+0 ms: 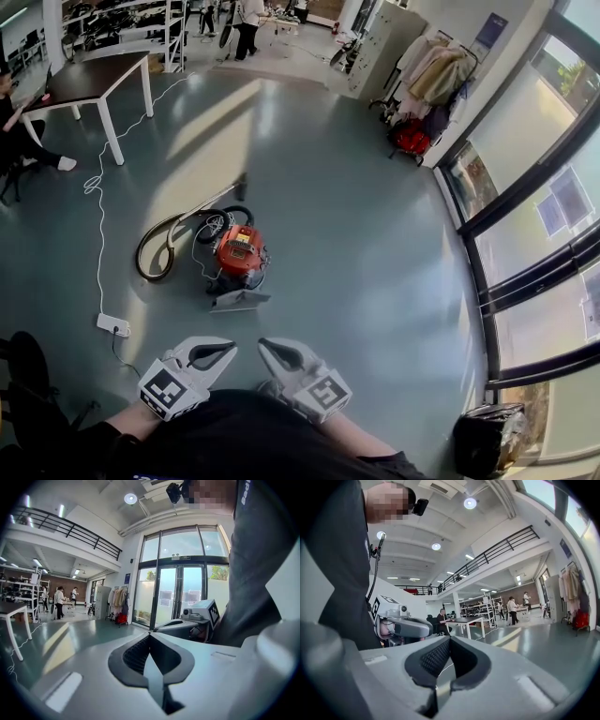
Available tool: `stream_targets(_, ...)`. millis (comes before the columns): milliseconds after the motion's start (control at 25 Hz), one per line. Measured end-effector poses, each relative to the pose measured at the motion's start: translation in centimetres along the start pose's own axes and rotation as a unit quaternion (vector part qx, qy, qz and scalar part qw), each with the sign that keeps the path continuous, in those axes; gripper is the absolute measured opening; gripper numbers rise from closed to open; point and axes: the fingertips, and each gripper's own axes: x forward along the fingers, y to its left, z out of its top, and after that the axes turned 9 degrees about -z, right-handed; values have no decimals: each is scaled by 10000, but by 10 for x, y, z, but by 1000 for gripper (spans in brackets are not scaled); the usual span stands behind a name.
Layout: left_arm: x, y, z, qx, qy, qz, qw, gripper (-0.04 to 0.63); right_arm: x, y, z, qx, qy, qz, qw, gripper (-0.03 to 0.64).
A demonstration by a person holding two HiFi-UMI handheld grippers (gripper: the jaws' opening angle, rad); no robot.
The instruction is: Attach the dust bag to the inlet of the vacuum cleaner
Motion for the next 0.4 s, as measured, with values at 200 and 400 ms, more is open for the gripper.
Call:
stream_targets(200, -5, -3, -3, 1, 17, 37, 10000, 9, 1, 6, -3, -55, 63, 63, 9999, -8)
stream_targets(400, -9, -3, -1, 5, 4, 38, 10000, 9, 1, 9, -2, -60, 139, 76, 9999, -8)
